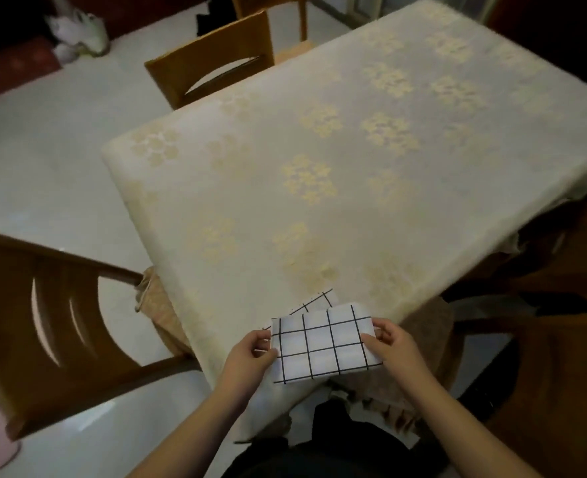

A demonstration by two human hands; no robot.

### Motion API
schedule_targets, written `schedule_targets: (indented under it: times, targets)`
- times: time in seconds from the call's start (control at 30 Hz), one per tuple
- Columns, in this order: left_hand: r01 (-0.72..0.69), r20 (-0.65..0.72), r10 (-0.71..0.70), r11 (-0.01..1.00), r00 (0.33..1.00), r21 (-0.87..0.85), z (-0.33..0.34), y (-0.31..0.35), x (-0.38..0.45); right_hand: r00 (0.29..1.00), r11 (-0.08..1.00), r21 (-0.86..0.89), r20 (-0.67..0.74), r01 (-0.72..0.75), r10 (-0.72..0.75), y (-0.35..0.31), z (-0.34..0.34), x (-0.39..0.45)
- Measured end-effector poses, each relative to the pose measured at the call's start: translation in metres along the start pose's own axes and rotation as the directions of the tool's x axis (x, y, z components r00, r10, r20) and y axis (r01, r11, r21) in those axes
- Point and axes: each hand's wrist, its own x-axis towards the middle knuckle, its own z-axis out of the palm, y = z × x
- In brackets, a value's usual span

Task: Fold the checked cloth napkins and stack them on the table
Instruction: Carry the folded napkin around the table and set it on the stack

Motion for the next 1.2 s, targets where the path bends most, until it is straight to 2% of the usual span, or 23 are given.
schedule_targets:
  times: [0.13,0.33,0.5,0.7,0.8,0.9,0.97,1.03,1.07,1.13,1.2]
  targets:
    - [0.063,-0.059,-0.067,0.996,0.996,-0.06,-0.003,-0.013,0.002,0.995,0.984,-0.171,0.093,0.058,-0.042,-0.01,0.003,0.036]
    - [0.131,-0.132,-0.145,0.985,0.98,-0.111,-0.004,-0.026,0.009,0.974,0.929,-0.333,0.204,0.162,-0.097,-0.023,0.015,0.064]
    - [0.14,-0.212,-0.131,0.99,0.969,0.029,0.005,-0.023,0.016,0.968,0.861,-0.456,0.211,0.223,-0.138,-0.022,0.02,0.071]
    - [0.107,-0.187,-0.056,0.957,0.981,0.27,0.005,-0.027,0.022,0.958,0.757,-0.591,0.232,0.278,-0.171,-0.023,0.019,0.077]
    - [0.098,-0.169,-0.048,0.947,0.985,0.306,0.005,-0.029,0.024,0.958,0.714,-0.642,0.243,0.278,-0.155,-0.023,0.019,0.078]
    - [0.089,-0.217,-0.04,0.97,0.975,0.224,0.008,-0.025,0.021,0.964,0.639,-0.722,0.222,0.265,-0.149,-0.026,0.019,0.075]
    - [0.033,-0.327,0.038,0.977,0.944,0.209,0.011,-0.021,0.017,0.953,0.558,-0.778,0.172,0.287,-0.251,-0.026,0.018,0.073]
    - [-0.086,-0.402,0.23,0.935,0.886,0.344,0.018,-0.021,0.013,0.891,0.466,-0.805,0.16,0.367,-0.426,-0.024,0.021,0.069]
    - [-0.173,-0.389,0.355,0.885,0.85,0.431,0.023,-0.022,0.01,0.848,0.427,-0.799,0.185,0.423,-0.496,-0.022,0.026,0.066]
    - [-0.347,-0.264,0.583,0.726,0.768,0.594,0.037,-0.03,0.008,0.756,0.346,-0.756,0.288,0.556,-0.588,-0.015,0.041,0.059]
    - [-0.443,-0.105,0.695,0.559,0.712,0.701,0.052,-0.046,0.013,0.645,0.217,-0.716,0.401,0.663,-0.65,-0.003,0.062,0.053]
